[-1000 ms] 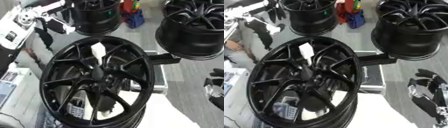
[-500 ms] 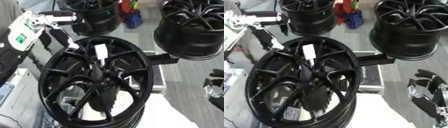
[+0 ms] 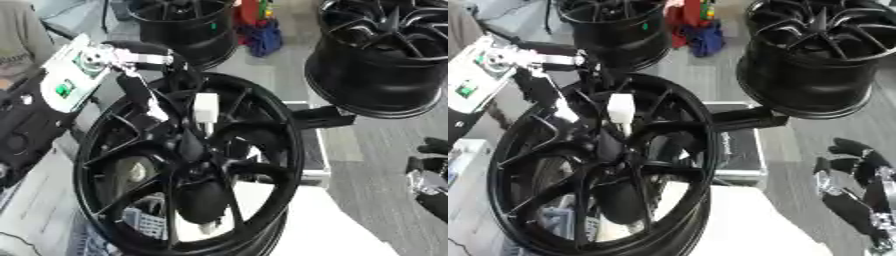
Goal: Pull the pin out of the wheel hub.
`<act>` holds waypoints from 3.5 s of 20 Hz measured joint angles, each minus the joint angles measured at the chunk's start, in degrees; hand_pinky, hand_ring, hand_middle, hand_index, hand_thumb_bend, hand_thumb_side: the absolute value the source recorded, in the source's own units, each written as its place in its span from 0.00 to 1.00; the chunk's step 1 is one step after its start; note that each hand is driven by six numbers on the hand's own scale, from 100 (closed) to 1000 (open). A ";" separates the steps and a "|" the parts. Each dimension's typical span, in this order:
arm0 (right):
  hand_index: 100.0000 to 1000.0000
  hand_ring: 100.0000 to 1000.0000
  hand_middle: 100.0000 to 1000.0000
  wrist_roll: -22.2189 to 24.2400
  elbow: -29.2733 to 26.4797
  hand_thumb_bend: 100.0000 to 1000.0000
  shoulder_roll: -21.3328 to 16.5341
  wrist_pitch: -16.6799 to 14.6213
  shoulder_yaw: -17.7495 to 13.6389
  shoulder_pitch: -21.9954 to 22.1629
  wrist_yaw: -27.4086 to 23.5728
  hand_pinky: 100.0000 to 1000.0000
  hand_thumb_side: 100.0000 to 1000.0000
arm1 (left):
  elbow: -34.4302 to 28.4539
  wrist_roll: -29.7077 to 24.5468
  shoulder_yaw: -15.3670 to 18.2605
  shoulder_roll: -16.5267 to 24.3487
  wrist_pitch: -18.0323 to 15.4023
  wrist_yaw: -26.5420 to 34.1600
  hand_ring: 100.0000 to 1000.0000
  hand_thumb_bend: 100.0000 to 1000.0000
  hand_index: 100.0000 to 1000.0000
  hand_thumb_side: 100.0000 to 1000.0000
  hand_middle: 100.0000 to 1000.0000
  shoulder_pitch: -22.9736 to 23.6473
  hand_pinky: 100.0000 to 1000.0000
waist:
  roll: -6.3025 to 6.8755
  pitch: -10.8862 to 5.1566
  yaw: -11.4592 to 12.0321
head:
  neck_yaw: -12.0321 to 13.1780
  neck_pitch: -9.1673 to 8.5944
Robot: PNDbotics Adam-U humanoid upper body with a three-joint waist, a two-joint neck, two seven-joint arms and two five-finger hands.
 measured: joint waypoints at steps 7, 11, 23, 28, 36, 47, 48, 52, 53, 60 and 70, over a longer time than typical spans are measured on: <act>0.74 0.56 0.62 0.10 0.01 0.09 0.00 -0.07 0.01 -0.16 0.00 0.70 0.00 | -0.32 0.65 -0.93 -1.29 0.30 0.31 0.59 0.56 0.81 0.18 0.69 0.00 0.66 | 0.06 0.04 -0.32 | 0.11 0.00; 0.74 0.56 0.62 0.11 0.02 0.09 0.00 -0.08 0.01 -0.16 0.00 0.70 0.00 | -0.26 1.25 -1.46 -1.98 0.09 -0.20 0.58 0.54 0.80 0.17 0.68 0.00 0.65 | 0.06 0.16 -0.50 | 0.24 0.00; 0.74 0.56 0.62 0.38 0.32 0.09 0.01 -0.20 0.02 -0.19 -0.01 0.70 0.00 | 0.40 2.71 -2.51 -3.61 -0.27 -0.51 0.51 0.41 0.72 0.09 0.58 -0.05 0.60 | 0.09 0.19 -0.87 | 0.45 0.00; 0.74 0.56 0.62 0.39 0.33 0.09 0.01 -0.21 0.02 -0.20 -0.01 0.70 0.00 | 0.40 3.47 -2.54 -3.61 0.01 -0.42 0.50 0.40 0.71 0.08 0.57 -0.11 0.60 | 0.10 0.20 -0.90 | 0.45 0.00; 0.74 0.56 0.62 0.42 0.34 0.09 0.01 -0.23 0.02 -0.21 -0.02 0.70 0.00 | 0.39 3.02 -2.90 -3.62 -0.01 0.85 0.54 0.54 0.76 0.13 0.62 -0.15 0.62 | 0.12 0.20 -0.92 | 0.44 0.00; 0.74 0.56 0.62 0.47 0.37 0.09 0.01 -0.22 0.02 -0.20 -0.02 0.70 0.00 | -2.55 -1.15 -3.74 -3.62 0.00 2.29 0.55 0.60 0.79 0.20 0.64 -0.40 0.62 | 0.12 0.20 -0.87 | 0.35 0.00; 0.74 0.56 0.62 0.47 0.37 0.09 0.01 -0.21 0.02 -0.20 -0.02 0.70 0.00 | -2.88 -1.34 -3.90 -3.62 0.07 2.21 0.55 0.59 0.79 0.20 0.64 -0.40 0.62 | 0.12 0.20 -0.83 | 0.35 0.00; 0.74 0.56 0.62 0.57 0.38 0.09 0.01 -0.17 0.02 -0.21 -0.02 0.70 0.00 | -3.57 -2.11 -4.26 -3.61 0.35 1.84 0.52 0.54 0.78 0.18 0.62 -0.40 0.59 | 0.12 0.20 -0.75 | 0.24 0.00; 0.74 0.56 0.62 0.59 0.39 0.09 0.01 -0.17 0.02 -0.21 -0.02 0.70 0.00 | -3.67 -2.39 -4.28 -3.61 0.39 1.79 0.51 0.51 0.78 0.16 0.61 -0.40 0.58 | 0.12 0.20 -0.74 | 0.21 0.00; 0.74 0.56 0.62 0.67 0.40 0.09 0.01 -0.20 0.02 -0.21 -0.02 0.70 0.00 | -4.51 -4.41 -4.62 -3.58 0.10 1.09 0.46 0.35 0.76 0.07 0.57 -0.40 0.52 | 0.09 0.19 -0.53 | 0.14 0.00; 0.75 0.56 0.62 0.69 0.50 0.10 0.01 -0.21 0.02 -0.21 -0.02 0.70 0.00 | -7.77 -6.74 -5.04 -2.13 -1.00 -0.97 0.40 0.26 0.75 0.05 0.56 -0.40 0.44 | 0.14 0.13 -0.33 | 0.11 0.00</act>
